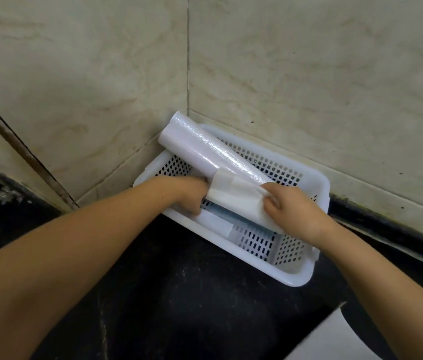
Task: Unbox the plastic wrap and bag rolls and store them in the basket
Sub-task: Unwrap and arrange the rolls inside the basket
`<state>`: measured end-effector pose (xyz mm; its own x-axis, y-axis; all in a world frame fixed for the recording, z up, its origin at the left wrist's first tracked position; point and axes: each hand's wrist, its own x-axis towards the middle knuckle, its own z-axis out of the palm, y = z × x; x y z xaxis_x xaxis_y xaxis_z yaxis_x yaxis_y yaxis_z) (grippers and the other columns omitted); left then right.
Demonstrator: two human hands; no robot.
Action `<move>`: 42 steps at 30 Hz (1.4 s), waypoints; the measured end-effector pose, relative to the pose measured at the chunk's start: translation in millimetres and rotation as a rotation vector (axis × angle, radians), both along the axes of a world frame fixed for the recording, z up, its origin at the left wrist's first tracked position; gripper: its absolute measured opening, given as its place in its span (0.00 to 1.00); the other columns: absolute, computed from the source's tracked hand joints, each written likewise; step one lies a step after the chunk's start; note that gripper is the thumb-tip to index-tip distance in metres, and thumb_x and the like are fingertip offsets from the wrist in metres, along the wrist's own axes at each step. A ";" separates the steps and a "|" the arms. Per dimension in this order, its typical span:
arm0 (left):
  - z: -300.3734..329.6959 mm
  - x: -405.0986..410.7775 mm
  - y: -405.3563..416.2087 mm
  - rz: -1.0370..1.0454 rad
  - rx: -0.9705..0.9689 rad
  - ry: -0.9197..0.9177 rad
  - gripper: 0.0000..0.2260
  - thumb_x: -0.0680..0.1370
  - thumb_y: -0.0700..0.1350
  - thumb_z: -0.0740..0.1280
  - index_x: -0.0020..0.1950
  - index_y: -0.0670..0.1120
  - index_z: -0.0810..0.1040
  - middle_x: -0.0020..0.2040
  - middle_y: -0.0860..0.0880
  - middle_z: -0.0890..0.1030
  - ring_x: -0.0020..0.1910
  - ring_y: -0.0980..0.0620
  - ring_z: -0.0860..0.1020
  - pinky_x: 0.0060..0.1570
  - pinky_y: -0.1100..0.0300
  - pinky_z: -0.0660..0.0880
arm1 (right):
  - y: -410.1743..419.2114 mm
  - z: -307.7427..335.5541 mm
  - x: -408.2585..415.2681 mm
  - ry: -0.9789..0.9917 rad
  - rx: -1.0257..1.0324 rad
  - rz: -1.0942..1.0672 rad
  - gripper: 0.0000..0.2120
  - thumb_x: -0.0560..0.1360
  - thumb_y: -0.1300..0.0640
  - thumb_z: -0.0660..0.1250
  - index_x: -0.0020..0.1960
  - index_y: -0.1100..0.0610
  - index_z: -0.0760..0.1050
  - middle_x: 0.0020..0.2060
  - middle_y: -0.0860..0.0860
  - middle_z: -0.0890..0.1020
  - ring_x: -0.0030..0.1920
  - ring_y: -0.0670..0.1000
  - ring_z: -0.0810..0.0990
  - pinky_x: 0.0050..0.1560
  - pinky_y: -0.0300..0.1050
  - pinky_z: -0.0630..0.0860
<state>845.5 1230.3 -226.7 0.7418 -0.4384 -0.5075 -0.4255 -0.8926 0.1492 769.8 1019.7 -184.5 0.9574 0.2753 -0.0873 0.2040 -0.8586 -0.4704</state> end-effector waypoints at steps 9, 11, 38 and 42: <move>-7.5 9.6 -8.0 -0.066 0.101 -0.177 0.10 0.77 0.43 0.59 0.55 0.42 0.74 0.54 0.44 0.78 0.48 0.47 0.75 0.49 0.56 0.74 | -9.0 1.9 -5.1 -0.080 0.371 -0.169 0.14 0.79 0.60 0.55 0.46 0.41 0.73 0.31 0.51 0.77 0.28 0.45 0.72 0.31 0.32 0.70; -9.9 9.8 -17.2 -0.064 0.131 -0.151 0.08 0.78 0.43 0.58 0.51 0.42 0.74 0.51 0.46 0.79 0.44 0.49 0.75 0.51 0.55 0.75 | -10.2 2.7 -7.4 0.051 0.428 -0.152 0.13 0.79 0.59 0.57 0.47 0.41 0.74 0.39 0.50 0.82 0.38 0.47 0.80 0.41 0.39 0.76; 18.2 7.7 9.5 0.045 -0.217 0.481 0.30 0.72 0.53 0.72 0.71 0.50 0.64 0.66 0.56 0.70 0.65 0.53 0.69 0.69 0.58 0.61 | 6.1 -15.0 -19.4 -0.285 -0.220 0.119 0.20 0.78 0.62 0.55 0.70 0.54 0.65 0.48 0.53 0.81 0.39 0.53 0.78 0.35 0.46 0.73; 20.7 1.5 6.9 0.090 -0.465 0.466 0.30 0.71 0.52 0.73 0.71 0.52 0.66 0.69 0.55 0.71 0.67 0.54 0.69 0.69 0.59 0.62 | -3.2 1.3 -14.6 -0.200 0.171 -0.062 0.14 0.79 0.61 0.56 0.62 0.53 0.73 0.30 0.52 0.78 0.26 0.45 0.74 0.27 0.36 0.69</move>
<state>847.0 1237.1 -206.1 0.5349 -0.6356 -0.5566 -0.1499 -0.7197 0.6779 755.3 1016.5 -183.2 0.9664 0.2099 0.1481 0.2569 -0.7841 -0.5650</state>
